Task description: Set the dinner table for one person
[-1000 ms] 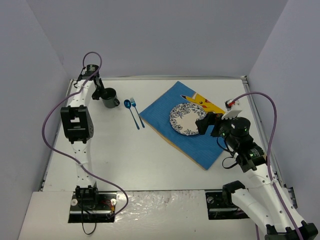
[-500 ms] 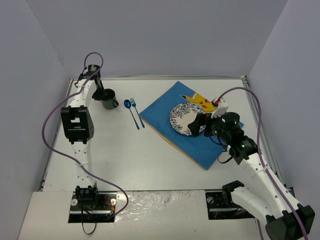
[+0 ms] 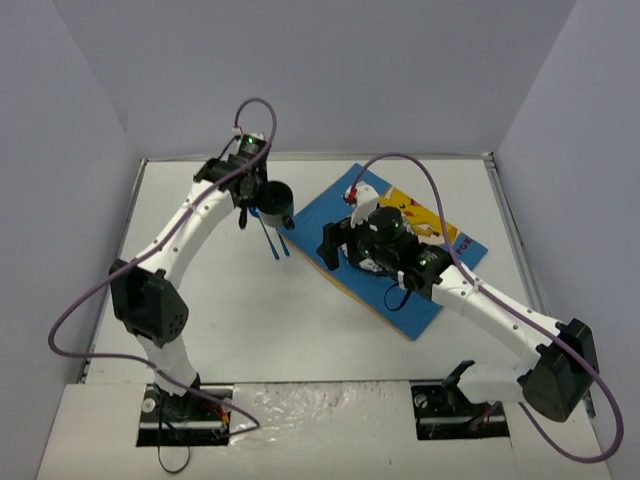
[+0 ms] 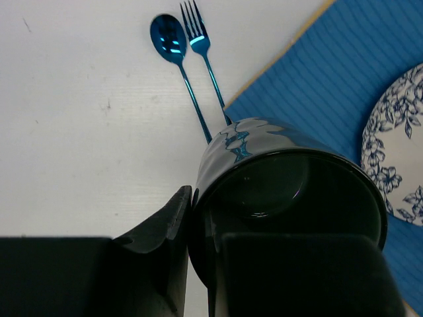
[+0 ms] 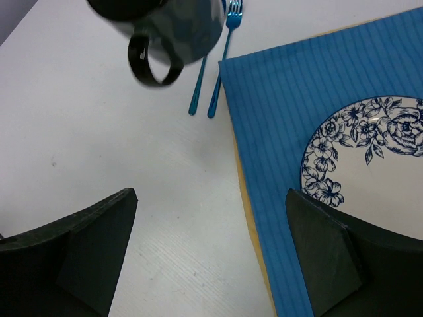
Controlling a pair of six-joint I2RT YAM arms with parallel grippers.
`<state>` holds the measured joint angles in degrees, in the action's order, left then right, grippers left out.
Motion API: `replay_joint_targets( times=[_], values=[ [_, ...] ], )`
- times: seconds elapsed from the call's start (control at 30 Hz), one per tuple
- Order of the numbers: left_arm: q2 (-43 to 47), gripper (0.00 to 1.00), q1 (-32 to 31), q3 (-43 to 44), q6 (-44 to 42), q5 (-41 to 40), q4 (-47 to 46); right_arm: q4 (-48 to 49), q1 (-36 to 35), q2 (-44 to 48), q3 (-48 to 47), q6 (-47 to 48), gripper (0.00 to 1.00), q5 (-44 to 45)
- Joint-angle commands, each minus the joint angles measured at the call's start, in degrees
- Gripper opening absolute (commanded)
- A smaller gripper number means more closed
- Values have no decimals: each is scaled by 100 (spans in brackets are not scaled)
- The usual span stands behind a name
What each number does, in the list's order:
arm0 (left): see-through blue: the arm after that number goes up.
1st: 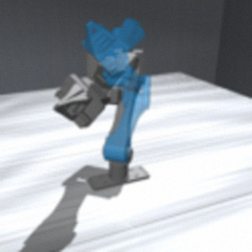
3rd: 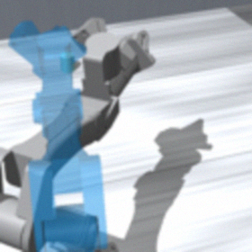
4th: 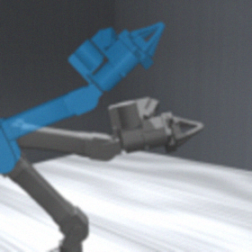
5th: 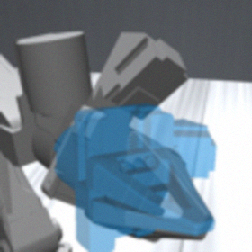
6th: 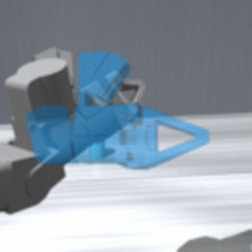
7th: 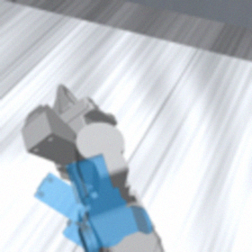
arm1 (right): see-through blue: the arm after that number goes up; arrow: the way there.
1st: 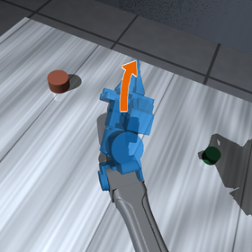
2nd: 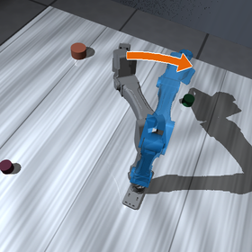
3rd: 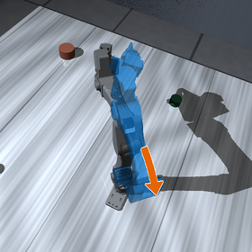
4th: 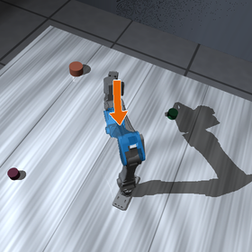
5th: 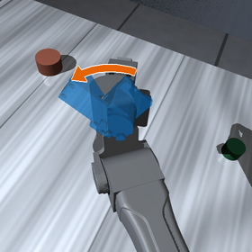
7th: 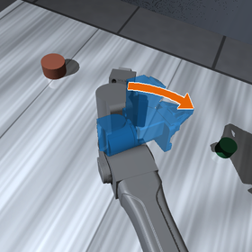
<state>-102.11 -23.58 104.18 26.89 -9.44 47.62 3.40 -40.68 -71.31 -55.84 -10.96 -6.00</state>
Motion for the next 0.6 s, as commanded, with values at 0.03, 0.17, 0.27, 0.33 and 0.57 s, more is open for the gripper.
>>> replay_joint_targets(
  times=[0.03,0.17,0.27,0.33,0.57],
  values=[
    [737,0,-574,-526,329,-564,-507,611,-89,-349,-645,-412,89,555],
    [936,0,-1010,-742,431,-820,-639,623,-149,-570,-849,-692,85,722],
    [1050,0,-1245,-849,485,-1035,-749,623,-171,-688,-938,-899,81,828],
    [1089,0,-1361,-933,529,-1104,-823,620,-189,-786,-988,-1003,80,854],
    [1222,0,-1716,-1219,672,-1169,-1150,625,-186,-1157,-1095,-1300,72,1138]
  ],
)
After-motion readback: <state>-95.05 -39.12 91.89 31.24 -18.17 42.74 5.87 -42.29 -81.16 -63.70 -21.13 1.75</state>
